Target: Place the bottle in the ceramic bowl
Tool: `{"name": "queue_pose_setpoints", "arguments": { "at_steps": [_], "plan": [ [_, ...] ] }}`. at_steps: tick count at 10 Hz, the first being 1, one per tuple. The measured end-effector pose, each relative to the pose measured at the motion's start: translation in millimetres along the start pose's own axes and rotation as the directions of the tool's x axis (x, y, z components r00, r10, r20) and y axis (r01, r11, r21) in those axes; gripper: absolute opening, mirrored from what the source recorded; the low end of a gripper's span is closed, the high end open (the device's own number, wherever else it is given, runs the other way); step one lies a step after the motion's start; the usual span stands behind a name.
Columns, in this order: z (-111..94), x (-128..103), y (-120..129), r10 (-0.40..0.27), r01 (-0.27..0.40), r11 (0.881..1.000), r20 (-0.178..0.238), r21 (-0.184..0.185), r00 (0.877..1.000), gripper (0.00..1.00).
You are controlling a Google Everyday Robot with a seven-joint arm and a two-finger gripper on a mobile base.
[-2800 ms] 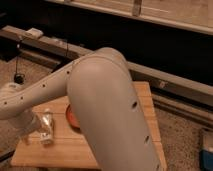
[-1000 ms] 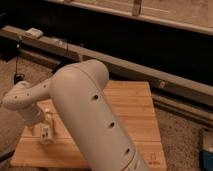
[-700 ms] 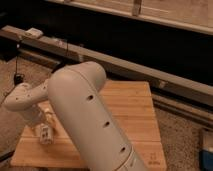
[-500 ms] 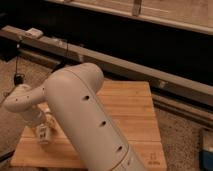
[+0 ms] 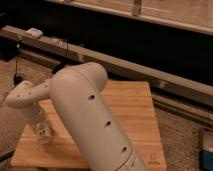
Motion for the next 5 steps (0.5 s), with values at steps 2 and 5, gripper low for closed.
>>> {"name": "queue_pose_setpoints", "arguments": {
  "at_steps": [2,5],
  "plan": [
    [-29.2,-2.0,0.8,-0.011,0.013,0.999,0.037,-0.049,0.999,0.0],
    [-68.7,-16.2,-21.7,0.007,0.005,0.991,0.09,-0.13,0.996,0.0]
  ]
}}
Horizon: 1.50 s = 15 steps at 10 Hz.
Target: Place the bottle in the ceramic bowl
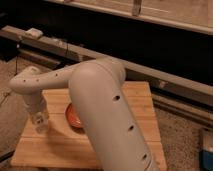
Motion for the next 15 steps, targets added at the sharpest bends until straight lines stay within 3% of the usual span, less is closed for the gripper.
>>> {"name": "queue_pose_setpoints", "arguments": {
  "at_steps": [2,7,12,15],
  "plan": [
    [-14.7,-16.0,-29.6,0.034,-0.034,0.999,0.019,-0.024,0.999,0.0],
    [-45.7,-44.7,-121.5,0.13,-0.13,0.992,0.068,-0.007,0.989,0.0],
    [-64.7,-14.6,-169.9,0.148,-0.151,0.988,0.087,0.03,0.985,0.0],
    [-62.6,9.6,-195.6,0.166,-0.17,0.984,0.068,0.056,0.984,0.0]
  ]
}}
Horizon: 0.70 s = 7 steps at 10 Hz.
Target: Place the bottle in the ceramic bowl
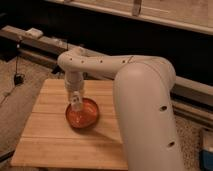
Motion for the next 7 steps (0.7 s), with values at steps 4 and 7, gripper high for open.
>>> {"name": "queue_pose_setpoints", "arguments": {
  "at_steps": [4,7],
  "plan": [
    [38.7,5.9,-26.6,0.045,-0.041,0.998,-0.075,0.05,0.996,0.19],
    [52.5,8.8,-31.4,0.063,-0.057,0.997,-0.107,0.055,0.992,0.47]
  ]
}}
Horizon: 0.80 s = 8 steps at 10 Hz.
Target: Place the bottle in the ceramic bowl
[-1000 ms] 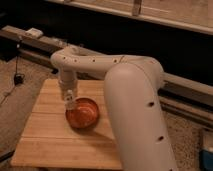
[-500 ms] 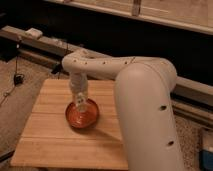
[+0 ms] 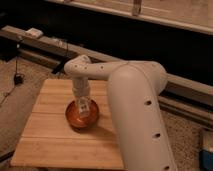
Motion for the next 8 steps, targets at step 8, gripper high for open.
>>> {"name": "queue_pose_setpoints", "arguments": {
  "at_steps": [8],
  "plan": [
    [-0.8,6.7,-3.8,-0.014,0.012,0.998,-0.034,-0.054,0.999,0.7]
  ]
}}
